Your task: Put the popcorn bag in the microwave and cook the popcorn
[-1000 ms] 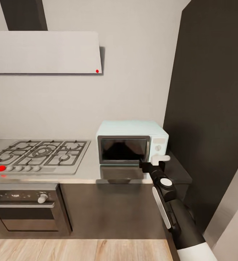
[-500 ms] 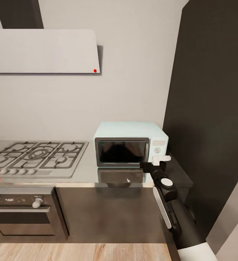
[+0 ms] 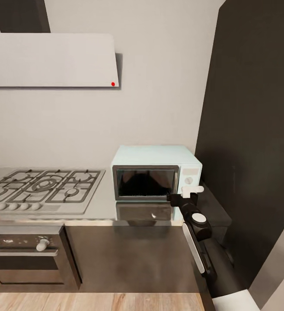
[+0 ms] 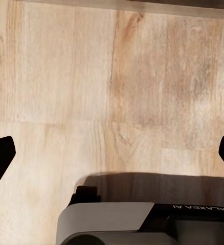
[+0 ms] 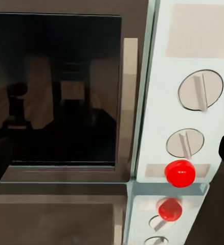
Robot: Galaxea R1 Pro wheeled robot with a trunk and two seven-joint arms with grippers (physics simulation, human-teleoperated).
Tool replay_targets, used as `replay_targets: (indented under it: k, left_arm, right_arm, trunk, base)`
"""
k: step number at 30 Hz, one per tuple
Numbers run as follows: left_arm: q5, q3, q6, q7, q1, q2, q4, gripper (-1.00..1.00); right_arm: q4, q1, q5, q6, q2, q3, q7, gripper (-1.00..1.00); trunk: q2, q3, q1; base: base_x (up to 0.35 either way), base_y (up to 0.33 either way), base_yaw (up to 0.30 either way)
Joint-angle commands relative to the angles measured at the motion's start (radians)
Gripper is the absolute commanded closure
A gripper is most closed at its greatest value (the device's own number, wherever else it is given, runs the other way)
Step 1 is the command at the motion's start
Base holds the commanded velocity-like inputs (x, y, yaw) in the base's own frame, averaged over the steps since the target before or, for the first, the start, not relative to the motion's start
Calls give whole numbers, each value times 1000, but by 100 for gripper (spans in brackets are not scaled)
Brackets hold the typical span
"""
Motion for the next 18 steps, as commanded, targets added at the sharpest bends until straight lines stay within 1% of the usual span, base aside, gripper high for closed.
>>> replay_targets:
  k: [1, 7, 11, 16, 18]
  left_arm:
    - [1, 5, -3, -1, -1, -1, 1, -100]
    - [1, 5, -3, -1, -1, -1, 1, -100]
    - [1, 5, -3, -1, -1, -1, 1, -100]
    - [1, 5, -3, -2, -1, -1, 2, -100]
    - [2, 6, -3, -2, -1, -1, 8, -100]
  right_arm:
    - [-1, -2, 1, 7, 0, 1, -6, -100]
    - [32, -6, 1, 9, 1, 0, -9, -100]
    - [36, -6, 1, 11, 0, 0, -10, -100]
    - [36, -8, 1, 13, -2, -2, -10, -100]
    - [36, -8, 1, 13, -2, -2, -10, -100]
  trunk:
    - [-1, -1, 0]
    - [-1, -1, 0]
    - [-1, -1, 0]
    - [-1, -1, 0]
    - [-1, -1, 0]
  base:
    - [9, 0, 0]
    - [10, 0, 0]
    - [170, 0, 0]
    - [33, -1, 0]
    - [159, -61, 0]
